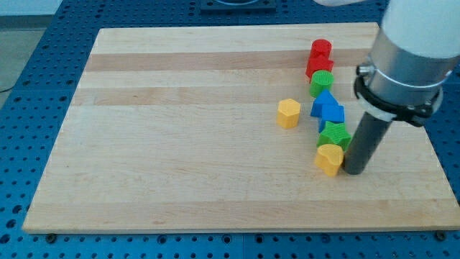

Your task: Move the yellow heart vertically to the yellow hexagon

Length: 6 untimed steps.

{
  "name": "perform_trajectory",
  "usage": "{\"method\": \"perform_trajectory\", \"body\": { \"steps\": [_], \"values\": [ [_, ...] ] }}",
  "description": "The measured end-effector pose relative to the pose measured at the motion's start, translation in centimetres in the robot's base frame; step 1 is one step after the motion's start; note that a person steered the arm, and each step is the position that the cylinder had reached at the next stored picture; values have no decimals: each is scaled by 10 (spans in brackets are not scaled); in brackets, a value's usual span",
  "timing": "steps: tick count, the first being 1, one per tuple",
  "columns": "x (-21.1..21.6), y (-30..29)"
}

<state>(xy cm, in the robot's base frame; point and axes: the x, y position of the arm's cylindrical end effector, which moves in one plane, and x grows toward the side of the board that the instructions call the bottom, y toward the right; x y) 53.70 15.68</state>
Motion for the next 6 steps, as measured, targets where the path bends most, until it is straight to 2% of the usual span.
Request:
{"method": "perform_trajectory", "body": {
  "steps": [4,6],
  "values": [
    [8,-53],
    [-18,-81]
  ]
}}
